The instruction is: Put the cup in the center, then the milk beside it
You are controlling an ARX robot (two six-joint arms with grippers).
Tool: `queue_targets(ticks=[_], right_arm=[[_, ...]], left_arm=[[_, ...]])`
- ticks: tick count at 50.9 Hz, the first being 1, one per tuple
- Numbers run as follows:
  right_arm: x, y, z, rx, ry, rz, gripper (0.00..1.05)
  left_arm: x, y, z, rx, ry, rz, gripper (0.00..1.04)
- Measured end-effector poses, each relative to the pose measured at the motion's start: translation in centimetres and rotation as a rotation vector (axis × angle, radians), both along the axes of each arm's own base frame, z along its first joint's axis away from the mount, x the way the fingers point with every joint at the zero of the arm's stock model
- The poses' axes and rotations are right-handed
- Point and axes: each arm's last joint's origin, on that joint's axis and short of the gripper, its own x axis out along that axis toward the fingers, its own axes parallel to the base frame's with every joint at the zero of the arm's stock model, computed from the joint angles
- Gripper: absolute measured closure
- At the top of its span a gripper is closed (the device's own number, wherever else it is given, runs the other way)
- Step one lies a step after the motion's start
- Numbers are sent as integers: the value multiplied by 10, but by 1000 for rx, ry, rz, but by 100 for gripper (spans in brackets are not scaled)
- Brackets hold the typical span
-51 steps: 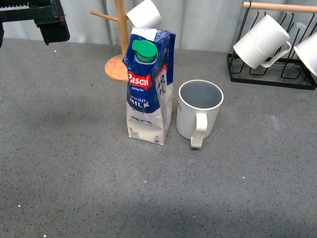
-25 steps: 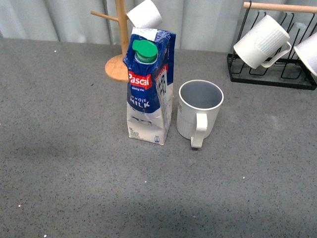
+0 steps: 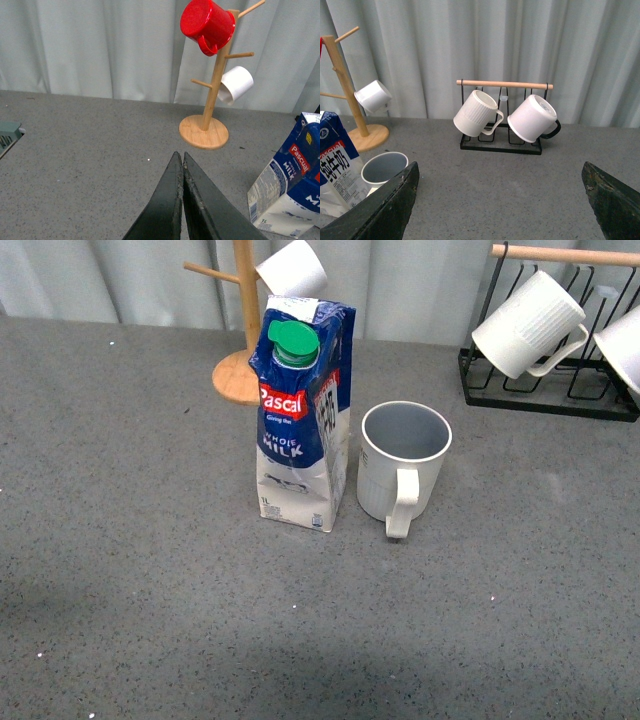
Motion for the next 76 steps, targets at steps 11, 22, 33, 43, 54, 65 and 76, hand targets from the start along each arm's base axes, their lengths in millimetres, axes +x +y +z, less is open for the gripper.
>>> queue_targets(ticks=[11, 22, 33, 43, 54, 65, 76], right_arm=[[0, 0, 0, 0, 0, 0, 9], [0, 0, 0, 0, 0, 0, 9], [0, 0, 0, 0, 0, 0, 9], [0, 0, 0, 0, 0, 0, 9], [0, 0, 0, 0, 0, 0, 9], [0, 0, 0, 0, 0, 0, 9], [0, 0, 0, 0, 0, 0, 9]], left_arm=[[-14, 0, 1, 0, -3, 0, 101], [-28, 0, 3, 0, -10, 0, 101], [-37, 0, 8, 0, -25, 0, 101], [-44, 0, 10, 0, -32, 0, 101], [-50, 0, 11, 0, -37, 0, 101], [-56, 0, 12, 0, -39, 0, 101], [-61, 0, 12, 0, -39, 0, 101]])
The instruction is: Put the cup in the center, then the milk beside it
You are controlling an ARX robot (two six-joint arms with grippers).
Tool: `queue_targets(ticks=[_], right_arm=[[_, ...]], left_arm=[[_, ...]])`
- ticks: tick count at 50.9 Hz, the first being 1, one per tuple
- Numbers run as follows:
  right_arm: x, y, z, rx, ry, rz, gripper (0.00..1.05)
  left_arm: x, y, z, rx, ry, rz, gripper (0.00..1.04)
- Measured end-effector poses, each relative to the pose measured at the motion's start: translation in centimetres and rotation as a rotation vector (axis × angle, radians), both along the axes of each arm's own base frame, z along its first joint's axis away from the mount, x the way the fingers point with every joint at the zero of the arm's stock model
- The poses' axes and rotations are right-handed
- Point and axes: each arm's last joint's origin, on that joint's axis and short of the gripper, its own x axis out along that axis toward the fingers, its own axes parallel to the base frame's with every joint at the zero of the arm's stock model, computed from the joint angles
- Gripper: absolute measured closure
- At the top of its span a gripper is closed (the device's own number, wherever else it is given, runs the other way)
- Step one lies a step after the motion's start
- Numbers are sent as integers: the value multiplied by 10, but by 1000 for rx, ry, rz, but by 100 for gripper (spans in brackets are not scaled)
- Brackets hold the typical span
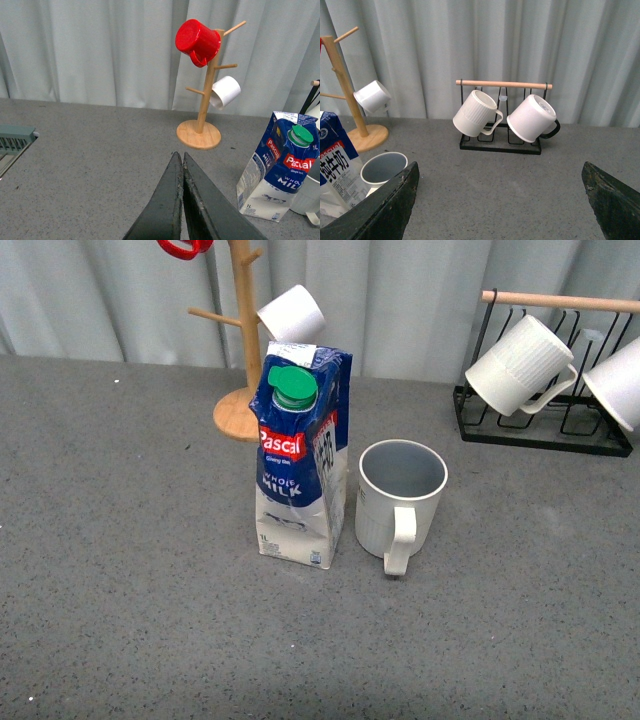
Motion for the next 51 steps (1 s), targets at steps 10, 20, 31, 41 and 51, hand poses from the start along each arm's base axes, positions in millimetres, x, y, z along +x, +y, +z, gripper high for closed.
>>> queue_targets(ticks=[10, 20, 31, 41, 51], right_arm=[[0, 0, 0, 0, 0, 0, 9], [0, 0, 0, 0, 0, 0, 9], [0, 0, 0, 0, 0, 0, 9], [0, 0, 0, 0, 0, 0, 9], [0, 0, 0, 0, 0, 0, 9]], left_arm=[[-4, 0, 0, 0, 1, 0, 101], [-14, 0, -4, 2, 21, -2, 101], [-16, 0, -4, 2, 8, -2, 101], [-16, 0, -4, 2, 8, -2, 90], [-16, 0, -4, 2, 8, -2, 57]])
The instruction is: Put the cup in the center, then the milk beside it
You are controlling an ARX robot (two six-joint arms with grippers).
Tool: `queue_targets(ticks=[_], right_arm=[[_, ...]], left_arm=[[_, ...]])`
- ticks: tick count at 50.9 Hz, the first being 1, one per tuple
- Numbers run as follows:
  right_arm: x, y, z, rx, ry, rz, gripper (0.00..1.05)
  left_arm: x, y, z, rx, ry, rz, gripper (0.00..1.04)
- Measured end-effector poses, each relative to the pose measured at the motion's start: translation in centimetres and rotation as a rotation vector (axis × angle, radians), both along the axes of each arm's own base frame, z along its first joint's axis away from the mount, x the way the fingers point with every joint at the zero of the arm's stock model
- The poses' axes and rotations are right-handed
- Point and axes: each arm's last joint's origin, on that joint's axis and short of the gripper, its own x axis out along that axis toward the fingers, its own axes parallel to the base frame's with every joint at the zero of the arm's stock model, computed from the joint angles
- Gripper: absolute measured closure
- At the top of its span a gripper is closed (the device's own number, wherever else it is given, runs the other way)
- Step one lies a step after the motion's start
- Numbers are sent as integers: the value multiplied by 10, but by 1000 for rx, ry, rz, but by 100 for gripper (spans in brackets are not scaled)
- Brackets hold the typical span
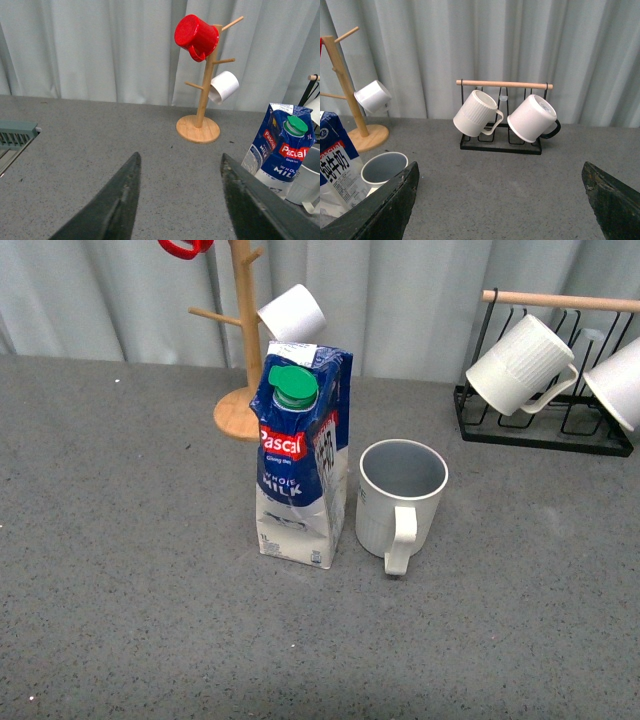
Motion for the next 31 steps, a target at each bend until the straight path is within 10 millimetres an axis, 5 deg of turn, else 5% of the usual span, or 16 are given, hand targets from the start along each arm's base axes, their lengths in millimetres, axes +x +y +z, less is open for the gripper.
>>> queue_targets(ticks=[15, 31], right_arm=[[0, 0, 0, 0, 0, 0, 9], [0, 0, 0, 0, 0, 0, 9]], left_arm=[[0, 0, 0, 1, 0, 0, 5], [0, 0, 0, 1, 0, 0, 7]])
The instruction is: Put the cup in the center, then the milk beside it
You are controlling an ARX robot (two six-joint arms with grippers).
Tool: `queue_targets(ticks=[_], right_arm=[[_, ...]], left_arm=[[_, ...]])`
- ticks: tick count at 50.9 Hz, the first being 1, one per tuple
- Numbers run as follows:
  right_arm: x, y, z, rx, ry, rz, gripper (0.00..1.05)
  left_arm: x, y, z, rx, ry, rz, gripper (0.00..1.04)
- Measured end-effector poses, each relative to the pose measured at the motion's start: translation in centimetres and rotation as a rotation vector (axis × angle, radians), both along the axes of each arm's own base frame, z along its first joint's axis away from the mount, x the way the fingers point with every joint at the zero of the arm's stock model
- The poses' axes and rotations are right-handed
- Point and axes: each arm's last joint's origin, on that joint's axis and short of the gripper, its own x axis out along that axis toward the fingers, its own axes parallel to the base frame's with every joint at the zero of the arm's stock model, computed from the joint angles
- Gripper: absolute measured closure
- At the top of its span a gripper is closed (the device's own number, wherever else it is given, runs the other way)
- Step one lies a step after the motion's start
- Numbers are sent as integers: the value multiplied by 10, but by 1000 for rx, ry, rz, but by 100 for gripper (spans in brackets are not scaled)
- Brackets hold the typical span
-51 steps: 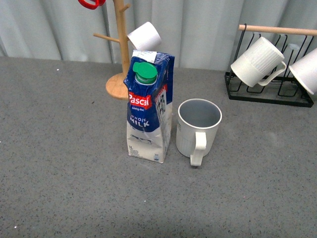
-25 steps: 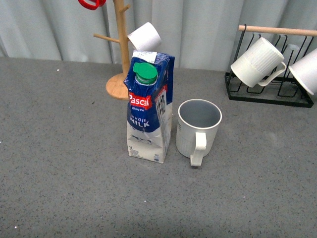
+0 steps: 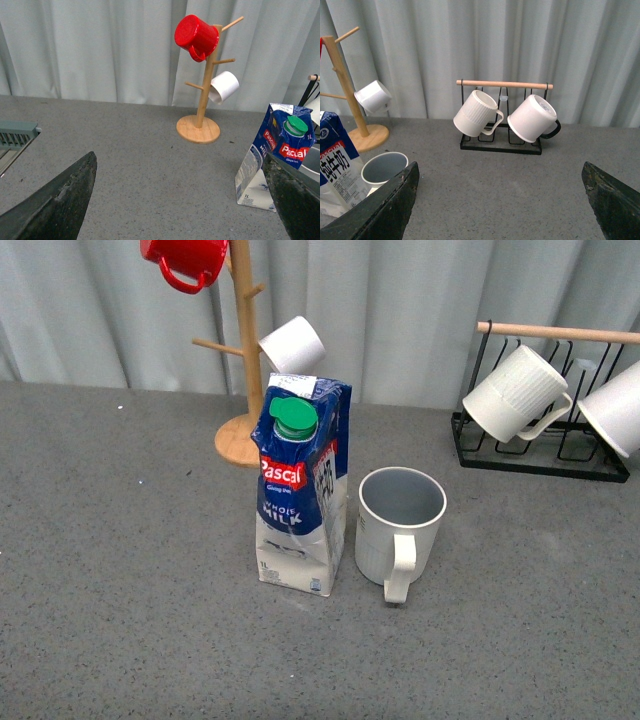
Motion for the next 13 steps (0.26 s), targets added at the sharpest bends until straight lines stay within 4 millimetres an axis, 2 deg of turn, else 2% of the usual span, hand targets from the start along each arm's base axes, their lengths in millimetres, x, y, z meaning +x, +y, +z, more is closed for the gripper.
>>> queue_targets(ticks=[13], right_arm=[[0, 0, 0, 0, 0, 0, 9]], left_arm=[[0, 0, 0, 0, 0, 0, 7]])
